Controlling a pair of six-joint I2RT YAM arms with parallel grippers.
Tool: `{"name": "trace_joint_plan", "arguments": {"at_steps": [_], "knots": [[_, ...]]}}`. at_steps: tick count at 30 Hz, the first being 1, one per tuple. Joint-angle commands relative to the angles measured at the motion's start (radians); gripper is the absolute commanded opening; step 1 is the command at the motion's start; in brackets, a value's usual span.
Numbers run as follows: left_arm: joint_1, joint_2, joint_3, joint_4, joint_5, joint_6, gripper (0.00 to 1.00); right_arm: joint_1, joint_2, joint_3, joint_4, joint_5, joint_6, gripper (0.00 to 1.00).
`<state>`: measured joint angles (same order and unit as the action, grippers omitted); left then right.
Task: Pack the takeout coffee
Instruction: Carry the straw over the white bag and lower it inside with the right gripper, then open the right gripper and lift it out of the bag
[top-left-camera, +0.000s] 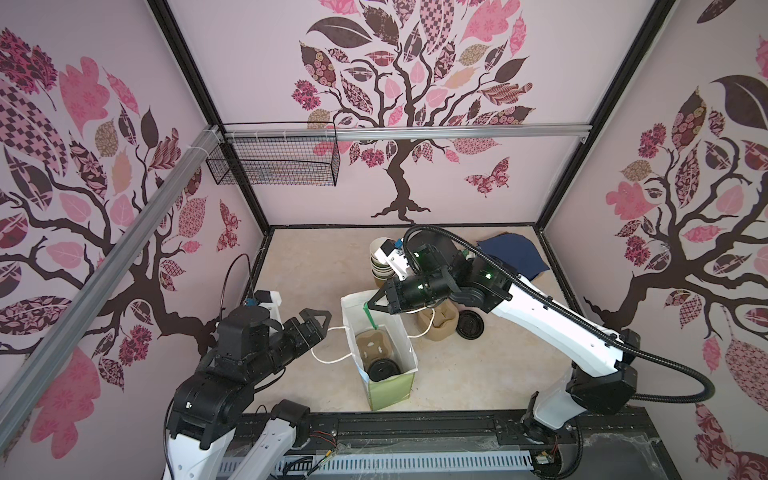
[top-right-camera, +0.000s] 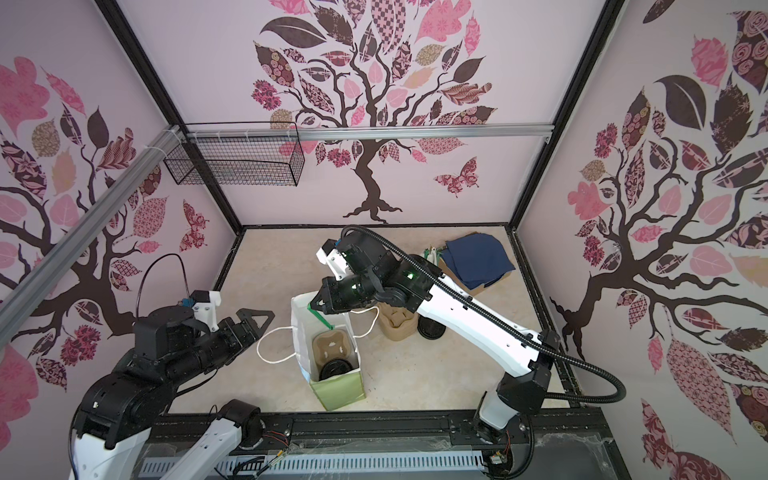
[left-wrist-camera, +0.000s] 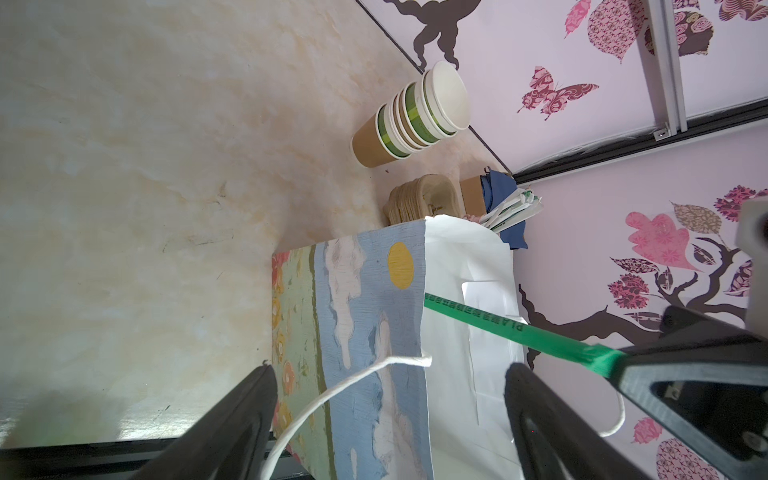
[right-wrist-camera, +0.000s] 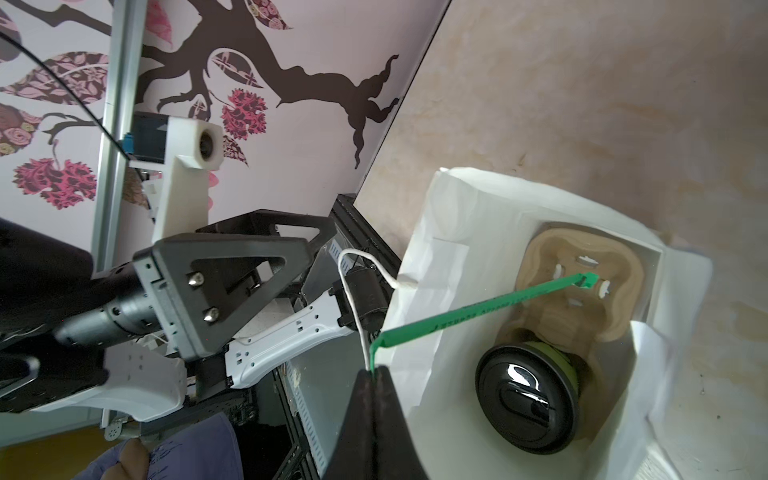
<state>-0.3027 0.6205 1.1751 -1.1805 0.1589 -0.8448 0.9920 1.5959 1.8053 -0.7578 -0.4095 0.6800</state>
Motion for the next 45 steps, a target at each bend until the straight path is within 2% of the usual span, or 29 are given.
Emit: {"name": "trace_joint_plan", "arguments": {"at_steps": [1, 9, 21, 25, 30, 32, 40, 43, 45], "knots": [[0.001, -0.010, -0.035, 0.054, 0.028, -0.008, 0.89, 0.005, -0.047, -0.027, 0.058, 0.030, 0.019, 0.00], [0.000, -0.018, -0.063, 0.069, 0.026, -0.006, 0.88, 0.011, -0.003, -0.099, 0.115, 0.073, 0.056, 0.00], [0.000, -0.027, -0.055, 0.061, 0.012, 0.002, 0.88, 0.055, 0.119, -0.050, 0.110, 0.093, 0.050, 0.02], [0.000, -0.025, -0.050, 0.060, -0.005, 0.009, 0.87, 0.057, 0.144, -0.040, 0.083, 0.113, 0.049, 0.12], [0.000, -0.017, -0.046, 0.073, -0.002, 0.020, 0.87, 0.057, 0.160, -0.012, 0.072, 0.142, 0.040, 0.34], [0.000, -0.008, -0.035, 0.086, 0.015, 0.038, 0.87, 0.057, 0.167, 0.015, 0.049, 0.147, 0.031, 0.39], [0.001, 0.025, 0.004, 0.087, 0.011, 0.104, 0.88, 0.057, 0.130, 0.195, -0.040, 0.166, -0.015, 0.46], [0.000, 0.023, 0.004, 0.102, -0.014, 0.104, 0.88, 0.052, 0.078, 0.268, -0.130, 0.271, -0.055, 0.48], [0.001, 0.015, 0.000, 0.125, -0.039, 0.099, 0.88, 0.031, 0.012, 0.255, -0.188, 0.364, -0.067, 0.49]]}}
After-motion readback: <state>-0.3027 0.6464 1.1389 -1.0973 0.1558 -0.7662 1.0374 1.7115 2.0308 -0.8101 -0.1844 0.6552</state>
